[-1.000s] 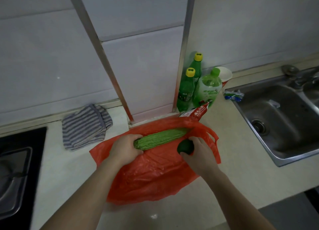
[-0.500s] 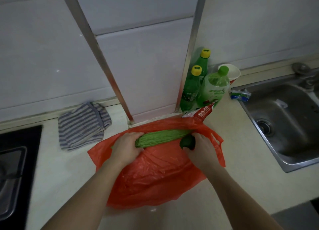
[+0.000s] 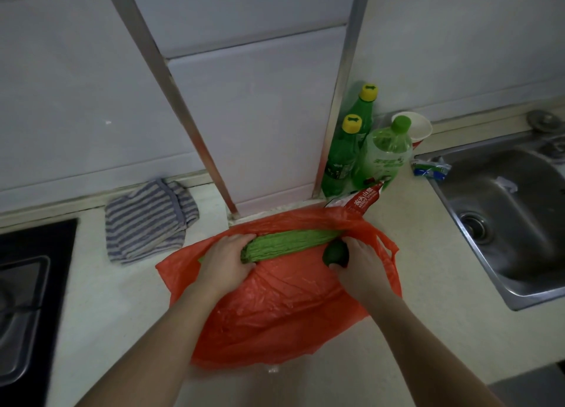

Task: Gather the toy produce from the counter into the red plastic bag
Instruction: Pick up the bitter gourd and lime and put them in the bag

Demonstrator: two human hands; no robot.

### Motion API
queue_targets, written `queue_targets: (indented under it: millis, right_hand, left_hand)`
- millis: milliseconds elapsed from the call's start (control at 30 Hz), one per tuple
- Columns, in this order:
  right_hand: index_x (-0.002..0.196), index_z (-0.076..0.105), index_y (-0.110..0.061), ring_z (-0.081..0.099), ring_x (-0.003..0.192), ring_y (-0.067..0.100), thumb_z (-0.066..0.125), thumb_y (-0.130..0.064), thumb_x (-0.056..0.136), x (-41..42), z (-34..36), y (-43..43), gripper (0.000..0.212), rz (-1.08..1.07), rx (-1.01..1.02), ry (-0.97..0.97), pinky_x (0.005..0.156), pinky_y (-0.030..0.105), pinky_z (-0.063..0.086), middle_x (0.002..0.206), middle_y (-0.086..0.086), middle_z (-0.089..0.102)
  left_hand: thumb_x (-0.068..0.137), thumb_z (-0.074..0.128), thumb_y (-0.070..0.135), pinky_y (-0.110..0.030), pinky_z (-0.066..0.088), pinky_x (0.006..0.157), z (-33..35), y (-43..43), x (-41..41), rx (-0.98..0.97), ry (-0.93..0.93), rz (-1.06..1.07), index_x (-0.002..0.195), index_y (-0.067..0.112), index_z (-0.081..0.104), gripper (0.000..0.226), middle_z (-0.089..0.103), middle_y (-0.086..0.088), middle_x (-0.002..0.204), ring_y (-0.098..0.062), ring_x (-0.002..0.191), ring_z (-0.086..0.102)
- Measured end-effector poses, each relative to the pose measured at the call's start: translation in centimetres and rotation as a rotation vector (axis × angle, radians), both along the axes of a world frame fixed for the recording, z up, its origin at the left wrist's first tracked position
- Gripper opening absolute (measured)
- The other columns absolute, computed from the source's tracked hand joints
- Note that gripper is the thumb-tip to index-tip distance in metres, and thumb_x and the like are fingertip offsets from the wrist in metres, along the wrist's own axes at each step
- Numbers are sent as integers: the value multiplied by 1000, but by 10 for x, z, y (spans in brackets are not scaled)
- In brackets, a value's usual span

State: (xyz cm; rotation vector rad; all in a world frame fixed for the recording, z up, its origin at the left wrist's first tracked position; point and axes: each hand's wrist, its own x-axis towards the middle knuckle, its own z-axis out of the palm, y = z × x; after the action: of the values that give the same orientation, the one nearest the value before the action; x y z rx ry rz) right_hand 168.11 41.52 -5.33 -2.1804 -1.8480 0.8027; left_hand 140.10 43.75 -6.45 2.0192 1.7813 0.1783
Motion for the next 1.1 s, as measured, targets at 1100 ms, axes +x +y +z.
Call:
queue_targets:
  millis: [1100]
  right_hand:
    - [132,48,-18,38,131,22,38,-45,92,-48,130,-95,49,64,394,-279,108,43,35,138,2,48]
  left_hand:
    - [96,43,39,-39,31,112,126,-79,-15,384,54,-107,136,18,50,45,51,-3,140,-21,130,43]
